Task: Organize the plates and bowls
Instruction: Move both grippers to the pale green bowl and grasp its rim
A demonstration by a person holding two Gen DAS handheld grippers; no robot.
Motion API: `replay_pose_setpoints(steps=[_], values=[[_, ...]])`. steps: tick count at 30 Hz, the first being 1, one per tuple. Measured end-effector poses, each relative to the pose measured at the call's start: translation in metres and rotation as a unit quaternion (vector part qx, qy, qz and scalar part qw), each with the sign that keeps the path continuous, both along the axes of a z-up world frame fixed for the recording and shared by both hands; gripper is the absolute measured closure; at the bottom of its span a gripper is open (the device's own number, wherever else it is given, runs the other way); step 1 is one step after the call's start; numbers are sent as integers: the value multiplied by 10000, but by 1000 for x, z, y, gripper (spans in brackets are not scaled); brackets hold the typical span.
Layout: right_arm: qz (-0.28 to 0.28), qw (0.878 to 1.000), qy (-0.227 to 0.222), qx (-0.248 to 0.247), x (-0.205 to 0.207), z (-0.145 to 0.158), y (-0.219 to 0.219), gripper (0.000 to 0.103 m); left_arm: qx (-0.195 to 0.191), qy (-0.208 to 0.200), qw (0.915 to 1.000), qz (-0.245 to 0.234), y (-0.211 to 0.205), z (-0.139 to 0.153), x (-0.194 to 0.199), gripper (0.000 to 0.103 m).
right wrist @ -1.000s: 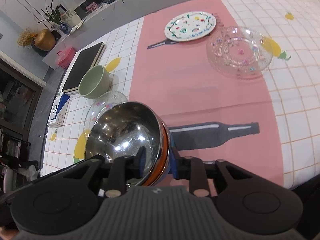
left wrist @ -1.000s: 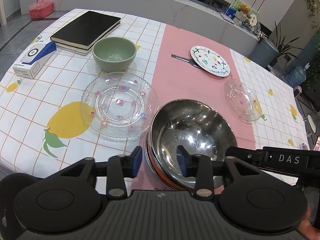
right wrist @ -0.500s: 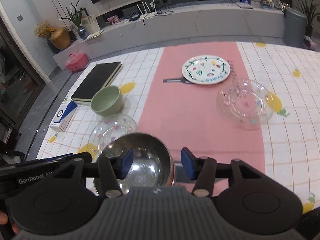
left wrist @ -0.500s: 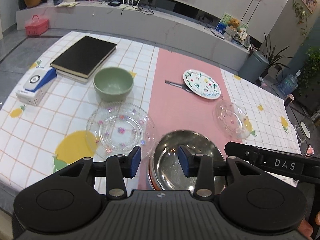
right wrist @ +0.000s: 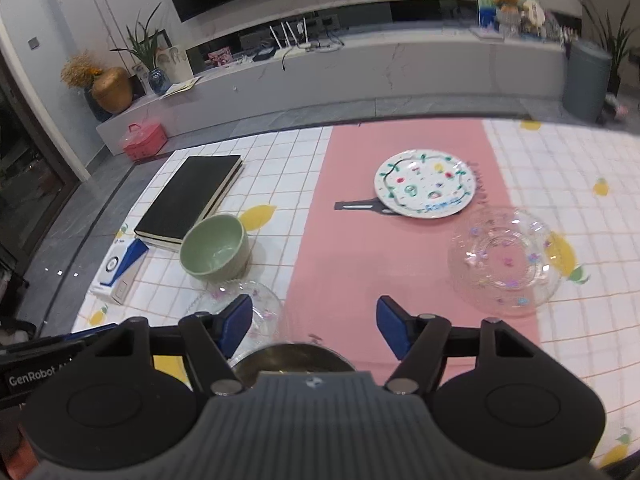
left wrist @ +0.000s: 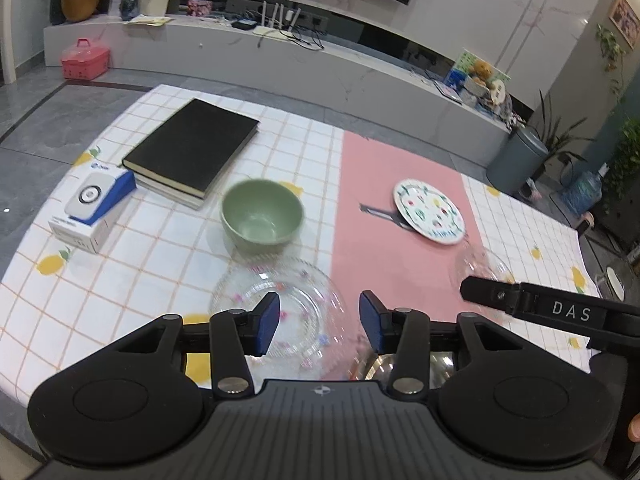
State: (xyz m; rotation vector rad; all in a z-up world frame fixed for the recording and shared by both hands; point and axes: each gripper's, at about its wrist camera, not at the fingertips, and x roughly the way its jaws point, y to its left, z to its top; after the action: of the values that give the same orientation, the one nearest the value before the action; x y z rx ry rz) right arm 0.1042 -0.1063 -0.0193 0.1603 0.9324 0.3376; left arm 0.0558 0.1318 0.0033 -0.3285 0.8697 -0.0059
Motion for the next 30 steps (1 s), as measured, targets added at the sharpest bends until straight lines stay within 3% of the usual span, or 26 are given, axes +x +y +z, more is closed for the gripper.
replay_pose_setpoints(steps=[10, 22, 28, 30], values=[[-25, 9980, 623, 114, 59, -25, 35, 35, -268, 78, 9986, 446, 42, -18, 47, 46], [560, 9918, 1144, -113, 129, -64, 114, 51, -458, 627, 9936, 814, 80, -68, 109, 46], [555, 9890, 1360, -191, 147, -83, 132, 59, -549, 873, 9914, 802, 89, -89, 128, 47], [590, 9877, 1433, -204, 151, -88, 138, 63, -556, 950, 9908, 793, 90, -95, 133, 52]])
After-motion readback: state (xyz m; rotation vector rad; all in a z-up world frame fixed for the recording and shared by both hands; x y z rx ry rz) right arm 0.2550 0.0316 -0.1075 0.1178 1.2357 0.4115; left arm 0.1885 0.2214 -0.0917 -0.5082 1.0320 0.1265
